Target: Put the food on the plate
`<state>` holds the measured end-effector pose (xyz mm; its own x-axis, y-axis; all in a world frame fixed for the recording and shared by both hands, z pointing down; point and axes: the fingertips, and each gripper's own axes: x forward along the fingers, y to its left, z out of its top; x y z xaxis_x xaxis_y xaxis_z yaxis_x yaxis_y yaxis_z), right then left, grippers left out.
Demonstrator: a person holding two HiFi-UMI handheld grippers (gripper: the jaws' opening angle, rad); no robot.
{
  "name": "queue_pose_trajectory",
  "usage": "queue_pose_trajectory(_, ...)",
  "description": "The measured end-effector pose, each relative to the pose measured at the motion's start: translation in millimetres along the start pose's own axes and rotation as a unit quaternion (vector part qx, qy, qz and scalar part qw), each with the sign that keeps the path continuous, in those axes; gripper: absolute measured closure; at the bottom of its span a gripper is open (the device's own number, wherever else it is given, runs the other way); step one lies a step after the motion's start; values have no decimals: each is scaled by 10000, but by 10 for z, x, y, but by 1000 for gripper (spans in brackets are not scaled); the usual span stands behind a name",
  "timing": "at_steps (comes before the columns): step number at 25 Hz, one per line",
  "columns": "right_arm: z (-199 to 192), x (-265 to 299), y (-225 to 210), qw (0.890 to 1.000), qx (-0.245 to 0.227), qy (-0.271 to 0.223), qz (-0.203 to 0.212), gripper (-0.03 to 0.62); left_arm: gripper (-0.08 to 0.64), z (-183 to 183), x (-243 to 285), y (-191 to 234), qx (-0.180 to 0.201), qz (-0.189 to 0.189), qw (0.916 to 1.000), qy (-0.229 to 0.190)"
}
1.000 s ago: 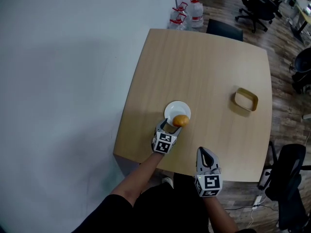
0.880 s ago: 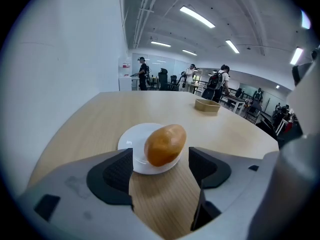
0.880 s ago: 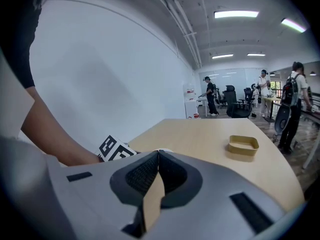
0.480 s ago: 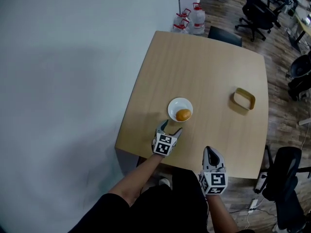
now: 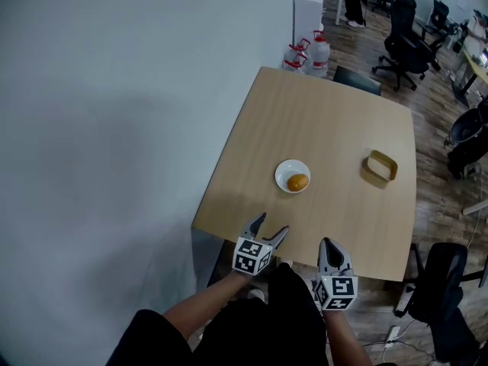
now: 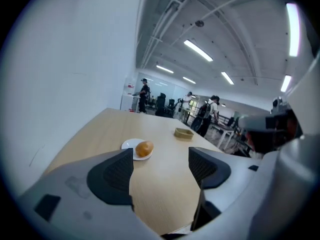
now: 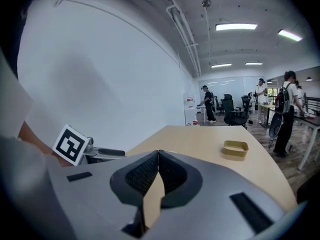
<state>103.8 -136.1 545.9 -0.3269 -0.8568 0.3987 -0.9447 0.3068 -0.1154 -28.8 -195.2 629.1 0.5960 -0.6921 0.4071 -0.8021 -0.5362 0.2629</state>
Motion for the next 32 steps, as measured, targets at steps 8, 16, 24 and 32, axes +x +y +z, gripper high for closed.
queue_pose_trajectory(8, 145, -614, 468, 9995, 16, -294, 129, 532, 239, 348, -1227, -388, -621, 226, 9915, -1119)
queue_pose_trajectory(16, 151, -1066, 925, 9982, -130, -522, 252, 532, 239, 531, -2039, -847, -312, -93, 9870, -1571)
queue_pose_trajectory(24, 123, -1219, 1076, 9978, -224, -611, 150, 532, 415, 627, -2298, -915, 155, 248, 9861, -1638)
queue_pose_trajectory(32, 263, -1238, 1134, 9969, -229, -744, 100, 532, 535, 590, -2440, -831, 169, 222, 9848, -1712)
